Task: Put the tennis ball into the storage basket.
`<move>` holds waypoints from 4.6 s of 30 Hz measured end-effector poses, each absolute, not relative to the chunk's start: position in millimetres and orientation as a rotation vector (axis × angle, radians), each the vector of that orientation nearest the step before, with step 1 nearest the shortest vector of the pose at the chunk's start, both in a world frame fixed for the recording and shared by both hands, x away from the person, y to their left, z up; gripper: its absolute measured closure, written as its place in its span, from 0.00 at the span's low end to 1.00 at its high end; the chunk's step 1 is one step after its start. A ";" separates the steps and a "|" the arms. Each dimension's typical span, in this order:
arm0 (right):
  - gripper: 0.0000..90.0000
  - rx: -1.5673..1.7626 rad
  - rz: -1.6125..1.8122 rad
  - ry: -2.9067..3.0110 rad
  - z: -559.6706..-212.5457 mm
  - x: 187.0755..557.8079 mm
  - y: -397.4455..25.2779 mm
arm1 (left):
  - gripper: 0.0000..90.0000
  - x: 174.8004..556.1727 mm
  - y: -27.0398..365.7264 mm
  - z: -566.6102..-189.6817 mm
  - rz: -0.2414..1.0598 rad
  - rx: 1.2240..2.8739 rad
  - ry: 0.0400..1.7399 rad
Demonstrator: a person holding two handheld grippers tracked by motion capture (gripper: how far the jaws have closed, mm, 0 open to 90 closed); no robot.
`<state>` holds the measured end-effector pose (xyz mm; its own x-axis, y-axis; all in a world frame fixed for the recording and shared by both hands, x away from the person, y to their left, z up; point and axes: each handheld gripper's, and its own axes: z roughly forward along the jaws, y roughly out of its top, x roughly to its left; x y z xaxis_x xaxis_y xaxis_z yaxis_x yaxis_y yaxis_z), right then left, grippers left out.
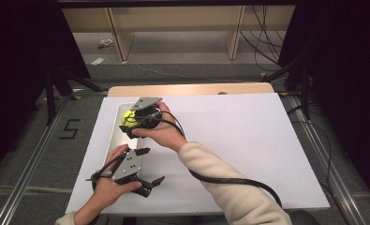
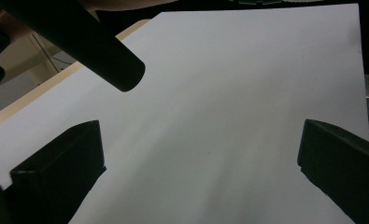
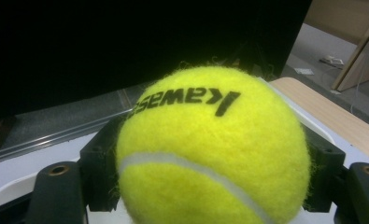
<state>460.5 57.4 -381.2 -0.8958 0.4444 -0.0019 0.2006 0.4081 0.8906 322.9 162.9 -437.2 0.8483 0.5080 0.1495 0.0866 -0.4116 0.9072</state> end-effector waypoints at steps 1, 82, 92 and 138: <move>0.29 0.563 1.482 2.431 -381.3 460.8 57.7 | 0.00 322.9 162.9 -437.2 0.497 1.960 0.439; 0.29 0.502 1.326 2.601 -406.0 475.9 99.2 | 0.00 321.3 160.7 -438.2 0.486 1.973 0.424; 0.29 0.519 1.318 2.611 -410.5 477.0 101.5 | 0.00 321.1 160.1 -438.4 0.484 1.974 0.420; 0.29 0.529 1.278 2.656 -428.1 477.8 106.4 | 0.00 320.8 160.1 -438.6 0.484 1.978 0.417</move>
